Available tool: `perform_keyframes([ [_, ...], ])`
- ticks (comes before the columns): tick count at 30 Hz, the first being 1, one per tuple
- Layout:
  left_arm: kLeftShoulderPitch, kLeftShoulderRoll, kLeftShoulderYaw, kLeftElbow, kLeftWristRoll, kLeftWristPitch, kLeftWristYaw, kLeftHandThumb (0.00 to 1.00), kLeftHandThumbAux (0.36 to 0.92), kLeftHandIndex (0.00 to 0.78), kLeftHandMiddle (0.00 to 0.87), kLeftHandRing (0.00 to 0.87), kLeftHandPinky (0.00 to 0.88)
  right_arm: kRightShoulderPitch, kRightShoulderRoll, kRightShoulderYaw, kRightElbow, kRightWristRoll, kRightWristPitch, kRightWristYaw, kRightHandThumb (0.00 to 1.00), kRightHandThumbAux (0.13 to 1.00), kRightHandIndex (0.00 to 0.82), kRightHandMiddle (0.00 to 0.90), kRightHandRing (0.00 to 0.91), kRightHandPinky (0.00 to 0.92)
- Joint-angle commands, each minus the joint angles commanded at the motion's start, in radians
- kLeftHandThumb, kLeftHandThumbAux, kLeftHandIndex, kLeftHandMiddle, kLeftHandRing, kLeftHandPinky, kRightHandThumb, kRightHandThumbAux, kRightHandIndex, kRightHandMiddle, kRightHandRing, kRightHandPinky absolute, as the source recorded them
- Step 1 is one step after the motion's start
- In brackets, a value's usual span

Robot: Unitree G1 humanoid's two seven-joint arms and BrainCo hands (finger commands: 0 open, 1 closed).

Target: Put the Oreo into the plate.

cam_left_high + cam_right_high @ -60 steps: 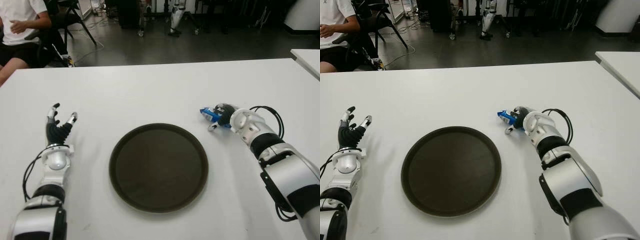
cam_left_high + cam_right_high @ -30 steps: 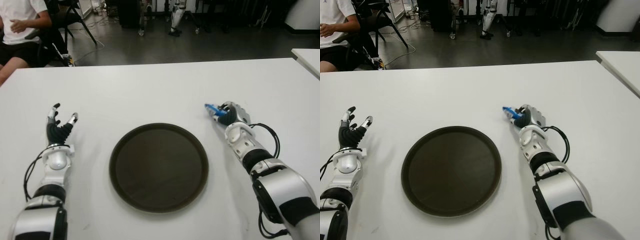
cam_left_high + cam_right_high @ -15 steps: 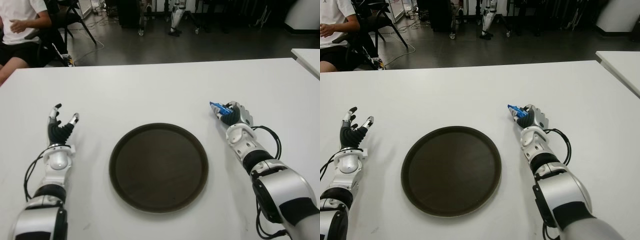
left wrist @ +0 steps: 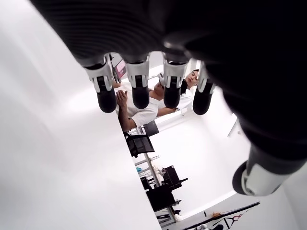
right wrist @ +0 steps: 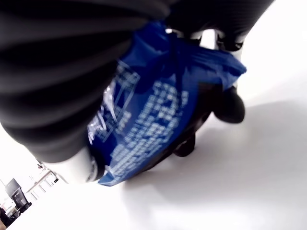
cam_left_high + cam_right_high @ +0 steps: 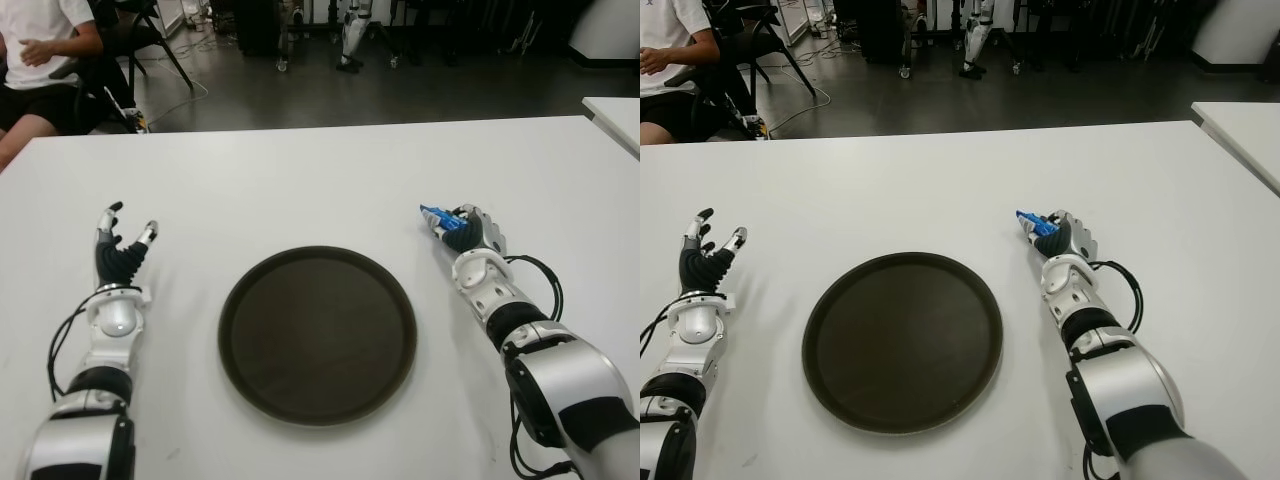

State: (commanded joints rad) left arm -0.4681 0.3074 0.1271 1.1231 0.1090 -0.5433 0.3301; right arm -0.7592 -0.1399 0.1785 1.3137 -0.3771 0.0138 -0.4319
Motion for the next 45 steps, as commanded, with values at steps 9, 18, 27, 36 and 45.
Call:
perform_keyframes([
  [9, -0.002, 0.001, -0.005, -0.004, 0.008, 0.01, 0.011, 0.0, 0.558, 0.0, 0.0, 0.0, 0.0, -0.002, -0.002, 0.0, -0.001, 0.001, -0.003, 0.003, 0.711, 0.714, 0.441, 0.8, 0.792, 0.781],
  [18, 0.0, 0.009, -0.013, -0.004, 0.021, 0.023, 0.022, 0.0, 0.559, 0.0, 0.0, 0.0, 0.0, -0.007, -0.003, -0.04, -0.013, 0.043, -0.035, 0.029, 0.709, 0.716, 0.44, 0.798, 0.794, 0.789],
  [27, -0.002, 0.01, -0.02, 0.007, 0.035, 0.021, 0.026, 0.0, 0.557, 0.0, 0.0, 0.0, 0.0, -0.011, -0.008, -0.101, -0.027, 0.11, -0.11, 0.095, 0.711, 0.715, 0.441, 0.81, 0.806, 0.803],
  [36, -0.005, 0.0, 0.001, 0.01, 0.007, 0.013, 0.005, 0.0, 0.542, 0.0, 0.0, 0.0, 0.0, 0.039, 0.026, -0.208, -0.237, 0.265, -0.194, 0.224, 0.717, 0.713, 0.442, 0.817, 0.805, 0.803],
  [45, 0.002, 0.007, -0.014, 0.009, 0.025, 0.006, 0.012, 0.0, 0.548, 0.0, 0.0, 0.0, 0.0, 0.451, 0.132, -0.146, -1.111, 0.643, -0.237, 0.572, 0.722, 0.711, 0.441, 0.851, 0.844, 0.859],
])
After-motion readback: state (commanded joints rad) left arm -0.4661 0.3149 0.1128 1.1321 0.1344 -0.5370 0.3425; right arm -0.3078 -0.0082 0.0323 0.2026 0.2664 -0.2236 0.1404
